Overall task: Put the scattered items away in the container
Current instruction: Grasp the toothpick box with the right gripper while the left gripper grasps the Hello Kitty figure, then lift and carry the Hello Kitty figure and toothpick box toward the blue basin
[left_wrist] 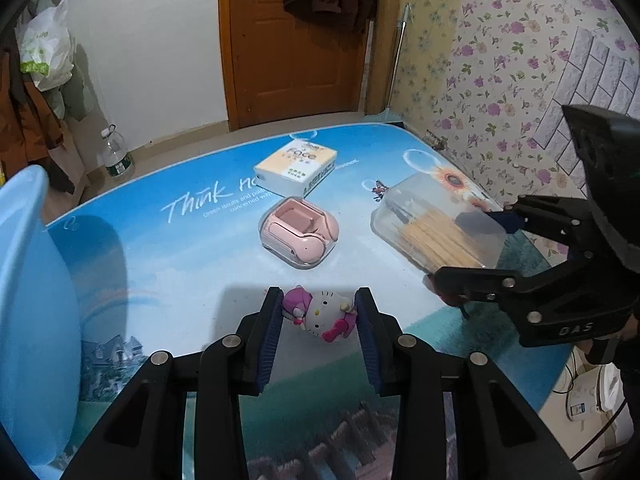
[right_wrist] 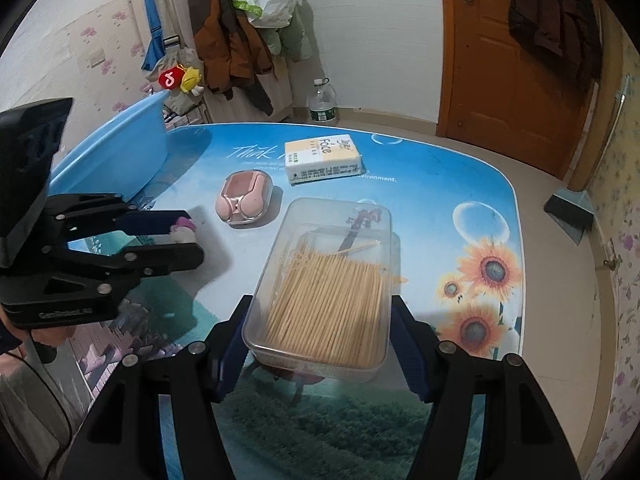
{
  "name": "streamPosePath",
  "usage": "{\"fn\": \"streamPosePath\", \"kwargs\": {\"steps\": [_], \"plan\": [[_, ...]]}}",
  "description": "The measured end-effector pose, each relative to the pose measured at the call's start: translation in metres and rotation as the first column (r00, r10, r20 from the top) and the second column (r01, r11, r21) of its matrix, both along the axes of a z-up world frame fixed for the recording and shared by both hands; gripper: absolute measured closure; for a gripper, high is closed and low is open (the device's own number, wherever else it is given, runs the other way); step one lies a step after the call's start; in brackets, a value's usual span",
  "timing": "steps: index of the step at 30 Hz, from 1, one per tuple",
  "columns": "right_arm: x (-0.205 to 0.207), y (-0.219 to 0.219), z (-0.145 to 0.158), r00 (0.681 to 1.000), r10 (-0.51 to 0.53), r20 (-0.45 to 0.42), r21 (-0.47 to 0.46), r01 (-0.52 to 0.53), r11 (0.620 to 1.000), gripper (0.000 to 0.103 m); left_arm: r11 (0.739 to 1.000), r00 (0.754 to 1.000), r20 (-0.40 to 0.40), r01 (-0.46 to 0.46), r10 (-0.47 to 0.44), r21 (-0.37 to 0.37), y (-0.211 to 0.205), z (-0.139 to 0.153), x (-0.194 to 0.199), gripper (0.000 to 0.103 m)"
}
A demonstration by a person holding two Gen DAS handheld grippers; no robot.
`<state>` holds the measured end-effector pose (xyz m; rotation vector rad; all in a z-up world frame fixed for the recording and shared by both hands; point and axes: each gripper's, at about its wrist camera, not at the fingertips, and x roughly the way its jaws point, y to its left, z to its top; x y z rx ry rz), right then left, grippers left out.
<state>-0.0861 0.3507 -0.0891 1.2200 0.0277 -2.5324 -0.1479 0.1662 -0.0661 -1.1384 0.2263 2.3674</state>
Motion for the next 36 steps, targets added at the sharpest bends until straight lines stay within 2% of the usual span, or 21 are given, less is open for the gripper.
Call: {"fn": "streamPosePath", "kwargs": {"steps": [11,16,25,36], "plan": [[0.035,-0.02,0.009,0.998,-0.056,-0.012,-0.004,0.056,0.998,0.037,0.998,0.998,-0.048,-0.045,0.047,0.033,-0.028,0.024,0.029,0.069],[0.063,-0.032,0.012,0.994,-0.109,-0.032,-0.017,0.109,0.994,0.037,0.998,0.994,-0.094,-0.056,0.057,0.015,-0.04,0.031,0.056,0.069],[0.1,-0.07,0.019,0.987,-0.157,-0.047,-0.015,0.156,0.988,0.037,0.995,0.991,-0.083,-0.1,0.101,0.018,-0.075,0.019,0.103,0.069],[0.116,-0.101,0.022,0.971,-0.232,-0.047,0.027,0.234,0.972,0.037,0.969,0.965,-0.091,-0.243,0.246,0.043,-0.14,0.016,0.125,0.069]]}}
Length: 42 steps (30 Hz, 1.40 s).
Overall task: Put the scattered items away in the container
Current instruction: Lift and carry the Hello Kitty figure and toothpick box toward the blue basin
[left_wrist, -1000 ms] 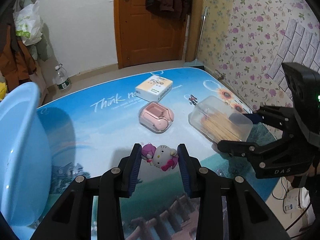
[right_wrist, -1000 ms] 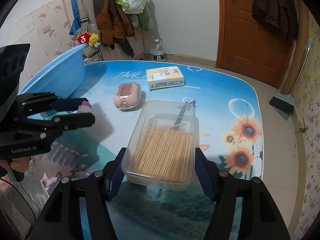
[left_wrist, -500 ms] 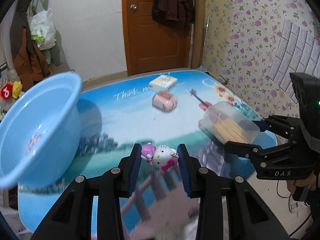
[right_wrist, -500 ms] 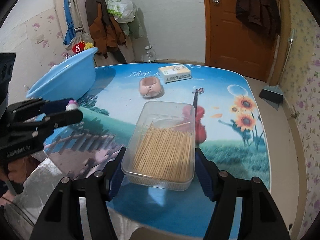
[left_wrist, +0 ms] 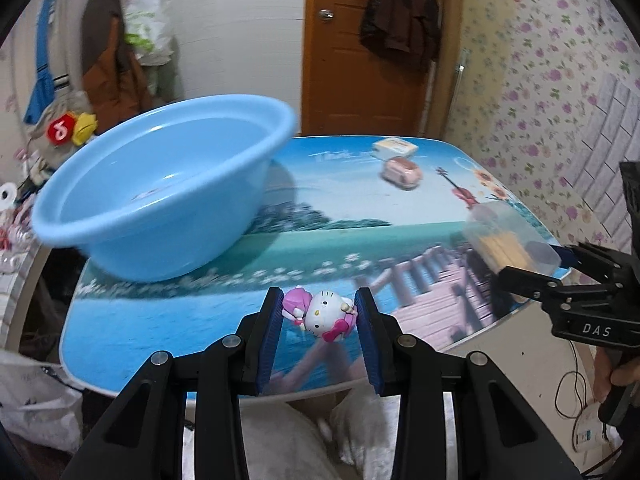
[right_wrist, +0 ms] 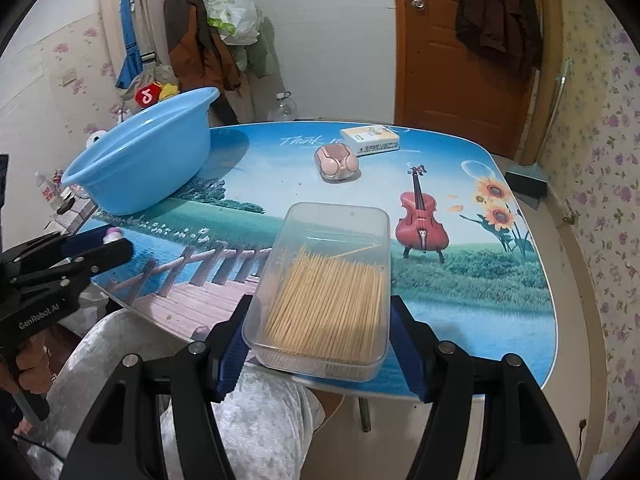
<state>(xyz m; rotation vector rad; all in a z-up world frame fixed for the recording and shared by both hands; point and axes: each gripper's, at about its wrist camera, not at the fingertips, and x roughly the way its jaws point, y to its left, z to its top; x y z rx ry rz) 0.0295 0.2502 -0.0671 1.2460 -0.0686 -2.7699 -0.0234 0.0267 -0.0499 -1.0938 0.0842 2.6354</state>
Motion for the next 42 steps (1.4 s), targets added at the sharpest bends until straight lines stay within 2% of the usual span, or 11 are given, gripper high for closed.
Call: {"fn": "streamPosePath", "kwargs": {"steps": [5,9,12,17,20,27,42], "plan": [[0.002,-0.011,-0.001,1.0,-0.027,-0.004,-0.019,0.027,0.999,0.037,0.998,0.998,-0.013,-0.067,0.067,-0.01,-0.02,0.0,0.005,0.069],[0.003,-0.019,0.003,0.998,-0.054,-0.02,-0.031,0.053,0.998,0.037,0.986,0.986,-0.026,-0.166,0.165,-0.017,-0.029,-0.001,0.012,0.069],[0.002,-0.027,0.004,0.998,-0.059,-0.028,-0.024,0.058,0.998,0.037,0.979,0.979,-0.026,-0.201,0.201,-0.01,-0.029,-0.005,0.023,0.069],[0.003,-0.036,0.006,0.998,-0.063,-0.028,-0.017,0.063,0.998,0.037,0.984,0.983,-0.028,-0.18,0.179,-0.01,-0.02,-0.007,0.038,0.069],[0.003,-0.041,0.008,0.997,-0.063,-0.034,-0.007,0.063,0.998,0.037,0.98,0.98,-0.034,-0.198,0.198,0.003,-0.021,-0.001,0.04,0.069],[0.002,-0.046,0.006,0.997,-0.069,-0.03,-0.022,0.068,0.997,0.037,0.974,0.974,-0.023,-0.225,0.225,0.011,-0.029,-0.001,0.037,0.069],[0.001,-0.062,0.011,0.997,-0.055,-0.052,-0.03,0.054,0.998,0.037,0.977,0.977,-0.024,-0.213,0.213,0.015,-0.031,0.003,0.043,0.069]]}}
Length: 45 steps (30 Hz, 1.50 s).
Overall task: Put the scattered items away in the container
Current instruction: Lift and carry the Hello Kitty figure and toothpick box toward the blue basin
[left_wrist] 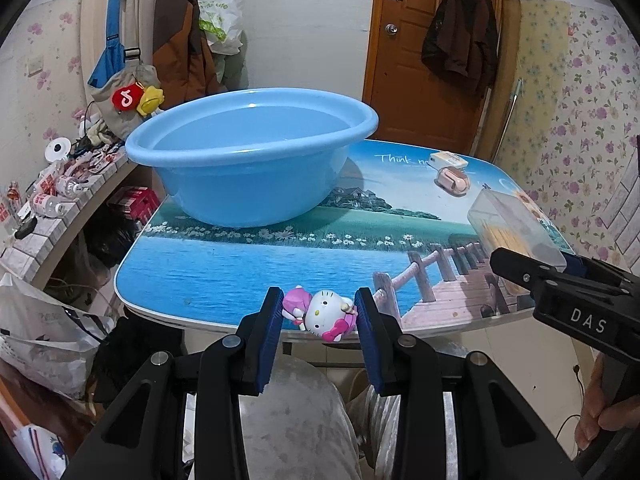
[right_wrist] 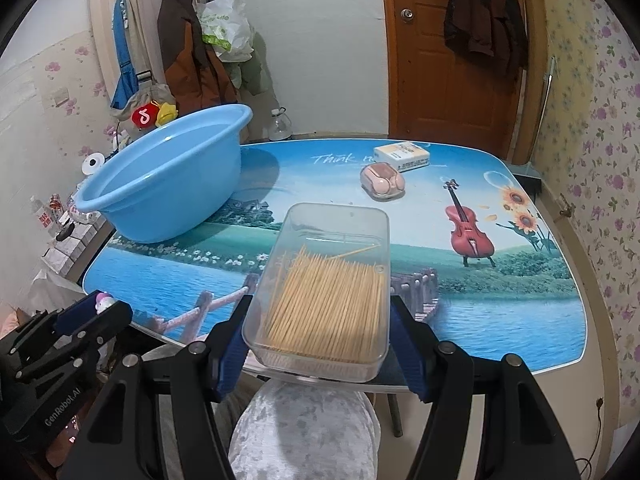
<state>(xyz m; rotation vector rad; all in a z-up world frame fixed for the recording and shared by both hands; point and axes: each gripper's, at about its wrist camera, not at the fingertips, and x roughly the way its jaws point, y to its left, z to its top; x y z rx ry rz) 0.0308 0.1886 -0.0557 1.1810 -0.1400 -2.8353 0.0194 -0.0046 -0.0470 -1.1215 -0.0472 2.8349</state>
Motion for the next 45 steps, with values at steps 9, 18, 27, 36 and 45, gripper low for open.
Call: {"fn": "streamPosePath", "kwargs": {"steps": [9,18,27,36,45], "plan": [[0.005,0.002,0.002,1.0,-0.001,-0.011,-0.017,0.001,1.0,0.037,1.0,1.0,-0.005,0.002,-0.002,-0.005,0.003,0.003,0.003,0.069],[0.009,0.002,0.005,1.0,0.003,-0.028,-0.019,-0.004,1.0,0.037,1.0,1.0,-0.003,0.016,-0.016,-0.013,0.009,0.002,0.005,0.069],[0.009,0.003,0.005,1.0,0.003,-0.03,-0.024,-0.004,1.0,0.037,1.0,1.0,0.0,0.014,-0.014,-0.015,0.008,0.001,0.004,0.069],[0.007,0.002,0.005,1.0,0.006,-0.027,-0.022,-0.006,1.0,0.037,1.0,1.0,0.005,0.014,-0.014,-0.013,0.007,-0.001,0.002,0.069],[0.005,0.001,0.006,1.0,0.005,-0.029,-0.017,-0.005,1.0,0.037,1.0,1.0,0.01,0.019,-0.019,-0.01,0.007,-0.003,-0.001,0.069]]}}
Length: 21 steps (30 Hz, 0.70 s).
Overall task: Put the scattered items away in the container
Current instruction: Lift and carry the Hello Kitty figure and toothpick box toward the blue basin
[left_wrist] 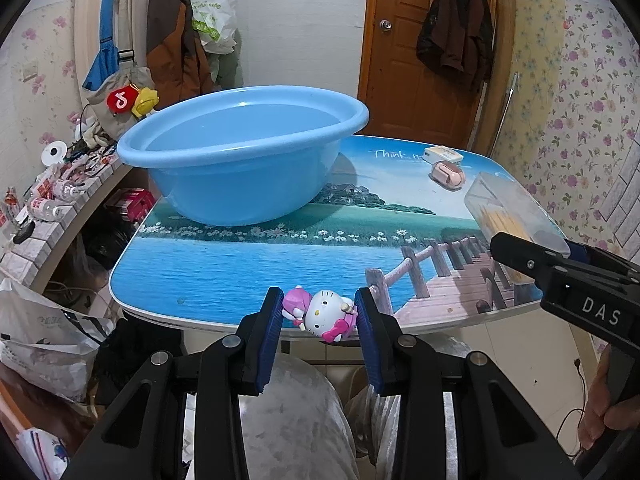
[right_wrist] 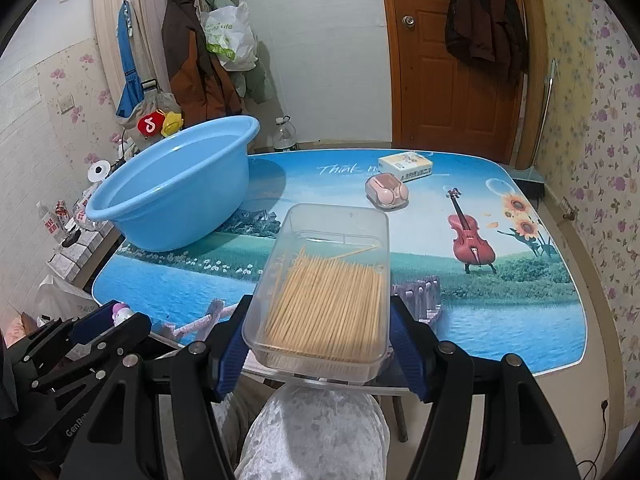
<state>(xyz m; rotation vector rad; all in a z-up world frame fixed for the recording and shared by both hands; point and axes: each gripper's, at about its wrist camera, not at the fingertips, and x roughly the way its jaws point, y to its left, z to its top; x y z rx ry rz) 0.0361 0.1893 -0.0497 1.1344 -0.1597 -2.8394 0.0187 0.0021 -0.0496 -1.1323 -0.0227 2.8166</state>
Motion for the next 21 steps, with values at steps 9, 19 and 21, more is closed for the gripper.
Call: {"fn": "streamPosePath", "kwargs": {"steps": [9,19,21], "plan": [[-0.002,-0.002,0.006,1.0,0.003,-0.012,-0.001,-0.003,1.0,0.037,1.0,1.0,-0.012,0.004,-0.004,-0.002,-0.001,0.006,-0.003,0.069],[-0.01,-0.012,0.025,0.998,0.023,-0.055,0.002,-0.023,1.0,0.037,1.0,0.999,-0.049,0.009,-0.009,0.002,-0.007,0.027,-0.011,0.069],[-0.013,-0.015,0.031,0.997,0.029,-0.067,0.004,-0.029,1.0,0.037,1.0,0.998,-0.064,0.013,-0.013,0.002,-0.008,0.034,-0.012,0.069]]}}
